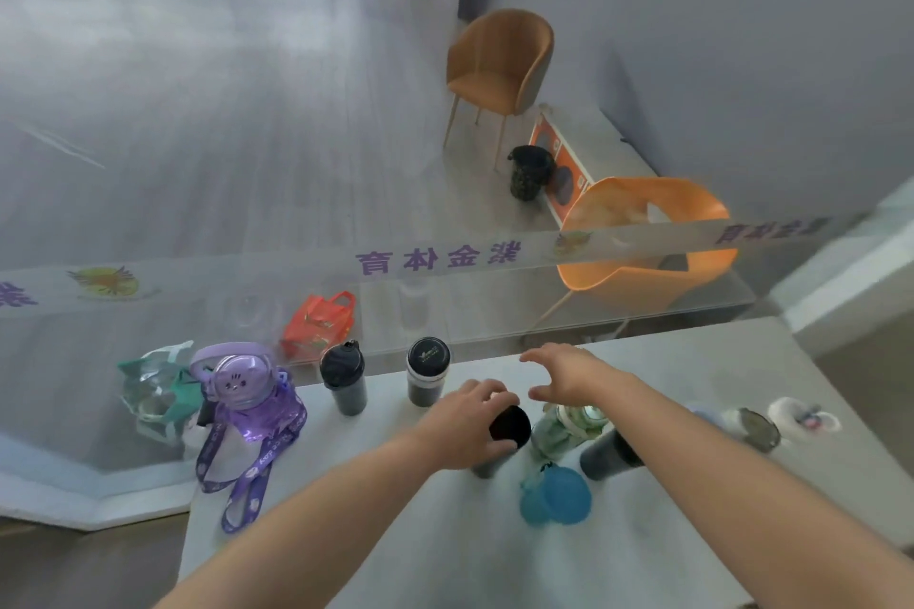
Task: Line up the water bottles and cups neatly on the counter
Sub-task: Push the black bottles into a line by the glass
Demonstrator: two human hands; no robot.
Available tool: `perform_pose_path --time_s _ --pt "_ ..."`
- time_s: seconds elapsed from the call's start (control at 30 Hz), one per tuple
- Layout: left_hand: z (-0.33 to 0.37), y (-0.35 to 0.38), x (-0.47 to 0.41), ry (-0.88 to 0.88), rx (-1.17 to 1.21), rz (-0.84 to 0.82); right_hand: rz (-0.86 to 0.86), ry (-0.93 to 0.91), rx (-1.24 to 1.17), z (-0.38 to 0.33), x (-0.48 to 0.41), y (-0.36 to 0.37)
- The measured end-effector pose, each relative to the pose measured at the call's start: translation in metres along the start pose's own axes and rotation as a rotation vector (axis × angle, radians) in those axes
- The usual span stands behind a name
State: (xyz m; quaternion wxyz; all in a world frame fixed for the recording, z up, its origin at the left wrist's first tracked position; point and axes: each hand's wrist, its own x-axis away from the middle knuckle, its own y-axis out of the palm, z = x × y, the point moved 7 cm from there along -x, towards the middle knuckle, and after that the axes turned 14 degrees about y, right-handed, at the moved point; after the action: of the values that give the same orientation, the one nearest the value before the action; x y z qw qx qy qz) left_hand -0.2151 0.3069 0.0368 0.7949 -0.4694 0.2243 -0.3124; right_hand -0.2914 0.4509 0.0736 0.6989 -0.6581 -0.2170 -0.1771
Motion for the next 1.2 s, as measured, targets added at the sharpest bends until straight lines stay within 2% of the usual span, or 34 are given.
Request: perform_pose_path --time_s 0.1,0.2,0.87,1.07,1.2 --pt "0.01 0.016 -0.007 -0.008 -0.078 -0.114 -0.01 0.042 0.023 0.021 0.009 0.006" --pt "0.012 0.023 -0.012 -0.019 -0.123 -0.14 -0.023 0.06 0.05 0.031 0.009 0.016" --pt "-0.039 -0.01 -0.086 -0.348 -0.081 0.13 -0.014 -0.21 0.026 0.033 -0.077 -0.005" --pt "-0.057 -0.011 -0.101 -0.394 -0.072 0.126 -0.011 -0.265 -0.063 0.034 -0.097 -0.003" --pt "-0.066 -0.01 -0.092 -0.402 -0.134 0.045 -0.032 -0.298 -0.175 0.037 -0.1 -0.005"
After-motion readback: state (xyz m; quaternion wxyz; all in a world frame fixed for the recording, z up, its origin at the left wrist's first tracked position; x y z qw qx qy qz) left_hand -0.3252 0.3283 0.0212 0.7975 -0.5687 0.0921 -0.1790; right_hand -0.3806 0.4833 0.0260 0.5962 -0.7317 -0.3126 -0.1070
